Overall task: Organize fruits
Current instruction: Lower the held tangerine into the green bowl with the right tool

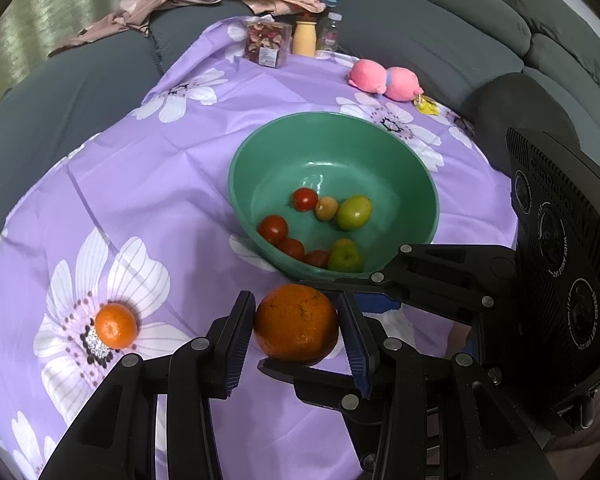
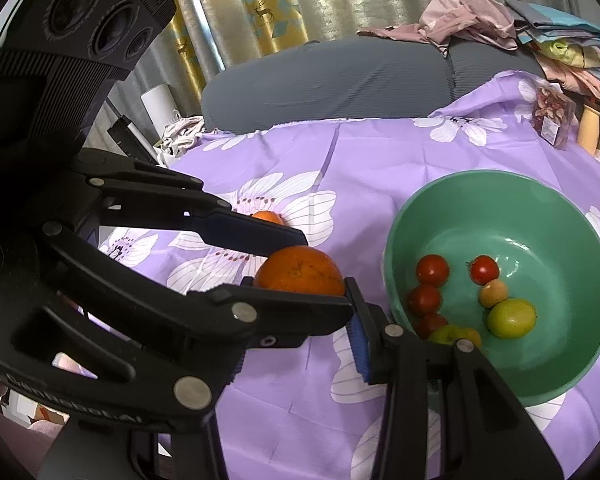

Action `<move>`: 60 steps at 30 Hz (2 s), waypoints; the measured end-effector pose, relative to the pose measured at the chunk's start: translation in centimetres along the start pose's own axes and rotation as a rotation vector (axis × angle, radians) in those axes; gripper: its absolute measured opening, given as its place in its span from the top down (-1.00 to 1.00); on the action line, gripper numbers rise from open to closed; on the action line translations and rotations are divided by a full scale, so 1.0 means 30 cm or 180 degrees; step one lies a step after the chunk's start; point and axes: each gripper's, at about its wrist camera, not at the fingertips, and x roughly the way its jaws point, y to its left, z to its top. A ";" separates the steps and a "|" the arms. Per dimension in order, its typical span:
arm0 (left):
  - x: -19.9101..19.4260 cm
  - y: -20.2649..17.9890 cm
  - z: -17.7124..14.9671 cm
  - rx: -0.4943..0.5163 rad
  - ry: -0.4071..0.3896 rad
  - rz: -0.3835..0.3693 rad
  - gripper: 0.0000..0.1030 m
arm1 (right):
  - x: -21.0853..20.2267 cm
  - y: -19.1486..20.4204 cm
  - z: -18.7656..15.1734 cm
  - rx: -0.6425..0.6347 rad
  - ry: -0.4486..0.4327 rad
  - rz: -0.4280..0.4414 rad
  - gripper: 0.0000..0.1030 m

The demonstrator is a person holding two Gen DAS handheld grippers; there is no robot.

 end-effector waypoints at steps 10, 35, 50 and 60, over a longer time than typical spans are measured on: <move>0.007 -0.011 0.014 0.0043 0.0010 0.0003 0.16 | -0.007 -0.014 0.000 0.0032 -0.0028 -0.0017 0.16; 0.025 -0.025 0.028 0.0081 0.0006 -0.0018 0.16 | -0.005 -0.049 0.009 0.0077 -0.0055 -0.0061 0.16; 0.079 -0.016 0.089 0.0115 0.0038 -0.0097 0.16 | 0.001 -0.104 0.021 0.0128 -0.0082 -0.0142 0.16; 0.133 -0.024 0.136 0.0165 0.0102 -0.0158 0.16 | 0.011 -0.165 0.021 0.0219 -0.0070 -0.0192 0.16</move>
